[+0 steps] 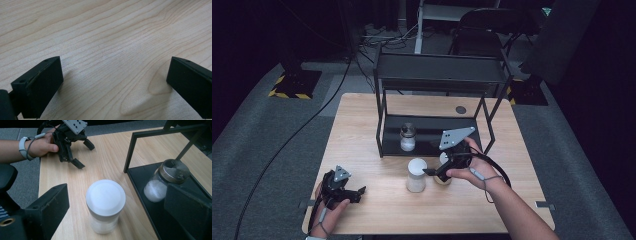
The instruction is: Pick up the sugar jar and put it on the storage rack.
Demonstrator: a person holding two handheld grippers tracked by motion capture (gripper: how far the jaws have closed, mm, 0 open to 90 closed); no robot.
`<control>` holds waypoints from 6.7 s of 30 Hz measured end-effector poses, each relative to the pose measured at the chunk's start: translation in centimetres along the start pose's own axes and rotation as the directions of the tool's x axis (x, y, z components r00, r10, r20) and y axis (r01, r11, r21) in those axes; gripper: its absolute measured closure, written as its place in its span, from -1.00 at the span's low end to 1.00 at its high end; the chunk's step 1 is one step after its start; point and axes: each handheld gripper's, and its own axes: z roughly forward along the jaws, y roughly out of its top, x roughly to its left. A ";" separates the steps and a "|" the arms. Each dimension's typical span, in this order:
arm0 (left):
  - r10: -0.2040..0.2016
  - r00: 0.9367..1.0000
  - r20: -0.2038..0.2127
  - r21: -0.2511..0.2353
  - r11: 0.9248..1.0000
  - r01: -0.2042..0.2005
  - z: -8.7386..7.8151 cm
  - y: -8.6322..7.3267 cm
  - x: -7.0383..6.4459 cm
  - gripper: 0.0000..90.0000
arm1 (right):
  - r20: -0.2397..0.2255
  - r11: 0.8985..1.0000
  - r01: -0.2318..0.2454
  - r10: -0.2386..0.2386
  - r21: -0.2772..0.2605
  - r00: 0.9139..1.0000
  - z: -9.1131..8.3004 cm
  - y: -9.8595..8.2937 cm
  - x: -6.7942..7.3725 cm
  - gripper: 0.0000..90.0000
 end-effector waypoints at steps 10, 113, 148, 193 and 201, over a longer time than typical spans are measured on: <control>0.000 1.000 0.000 0.000 1.000 0.000 0.0 0.0 0.0 -0.99 | -0.018 1.000 0.001 -0.001 0.004 1.000 1.4 0.3 -0.2 -0.87; -0.001 1.000 0.000 0.000 1.000 0.001 0.0 0.0 0.0 -0.99 | -0.012 0.986 0.054 -0.053 0.155 0.999 4.4 5.3 -2.0 -0.26; -0.001 1.000 -0.001 0.000 1.000 0.001 0.0 0.0 0.0 -0.99 | 0.150 0.985 -0.067 0.043 0.160 0.988 3.3 4.4 -7.2 -0.26; -0.003 1.000 -0.002 0.000 1.000 0.003 0.0 0.0 0.0 -0.99 | 0.170 0.968 -0.188 0.160 0.164 0.972 7.3 0.3 -11.2 -0.26; -0.004 1.000 -0.002 0.001 1.000 0.004 0.0 0.0 0.0 -0.99 | 0.174 0.964 -0.222 0.196 0.146 0.965 7.0 0.0 -11.6 -0.51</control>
